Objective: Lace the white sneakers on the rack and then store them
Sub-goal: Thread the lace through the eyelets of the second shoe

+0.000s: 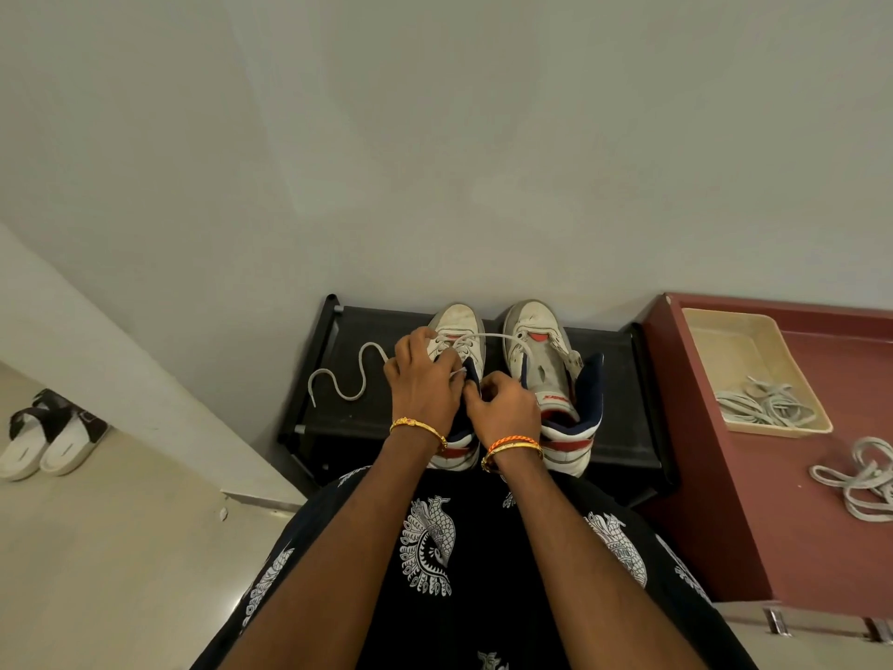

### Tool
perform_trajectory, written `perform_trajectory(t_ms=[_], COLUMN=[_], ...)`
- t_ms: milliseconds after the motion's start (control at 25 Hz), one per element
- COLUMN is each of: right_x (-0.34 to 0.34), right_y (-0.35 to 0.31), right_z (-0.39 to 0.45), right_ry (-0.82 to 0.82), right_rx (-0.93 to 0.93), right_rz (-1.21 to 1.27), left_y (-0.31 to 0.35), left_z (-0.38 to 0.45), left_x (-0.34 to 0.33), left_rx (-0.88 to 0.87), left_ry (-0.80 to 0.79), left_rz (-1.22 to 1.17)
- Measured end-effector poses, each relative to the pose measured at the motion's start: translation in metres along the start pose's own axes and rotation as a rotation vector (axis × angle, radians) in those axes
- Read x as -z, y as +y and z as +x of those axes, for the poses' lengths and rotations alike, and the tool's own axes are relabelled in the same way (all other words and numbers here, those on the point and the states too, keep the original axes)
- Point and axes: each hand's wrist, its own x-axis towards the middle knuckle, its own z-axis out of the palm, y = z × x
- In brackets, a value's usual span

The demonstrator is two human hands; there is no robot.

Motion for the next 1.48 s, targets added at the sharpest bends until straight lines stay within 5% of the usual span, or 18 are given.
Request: perform_trajectory(t_ms=[120, 200, 360, 440, 520, 720, 800, 1040, 1240, 1360, 1480], right_x=[-0.005, -0.007, -0.003, -0.003, -0.004, -0.003, -0.004, -0.004, -0.004, -0.004, -0.003], right_y=[-0.001, -0.001, 0.000, 0.000, 0.000, 0.001, 0.002, 0.002, 0.002, 0.002, 0.002], right_z=[-0.001, -0.002, -0.001, -0.001, 0.000, 0.002, 0.001, 0.001, 0.001, 0.001, 0.000], right_ry=[0.011, 0.020, 0.023, 0.026, 0.027, 0.019, 0.009, 0.002, -0.008, -0.009, -0.011], right_rx=[0.014, 0.008, -0.028, -0.026, -0.021, -0.005, 0.012, 0.017, -0.030, -0.046, -0.048], right_rz=[-0.015, -0.019, 0.004, 0.005, 0.006, -0.005, 0.004, 0.000, 0.025, 0.051, 0.061], left_y=[-0.003, -0.003, -0.024, -0.034, -0.033, -0.009, -0.005, -0.006, -0.009, -0.023, -0.042], left_z=[-0.004, -0.008, -0.002, -0.004, -0.007, -0.012, -0.012, -0.009, -0.004, -0.001, 0.000], left_x=[-0.001, 0.002, 0.017, 0.022, 0.025, 0.004, -0.004, -0.003, 0.012, 0.029, 0.041], left_rx=[0.015, 0.129, 0.888, 1.091, 0.971, 0.088, -0.013, 0.128, 0.221, 0.485, 0.934], left_ry=[0.045, 0.232, 0.695, 0.729, 0.647, 0.266, 0.170, 0.051, 0.230, 0.501, 0.661], left_rz=[-0.004, -0.115, -0.784, -1.064, -0.987, -0.238, -0.172, -0.214, -0.416, -0.643, -0.871])
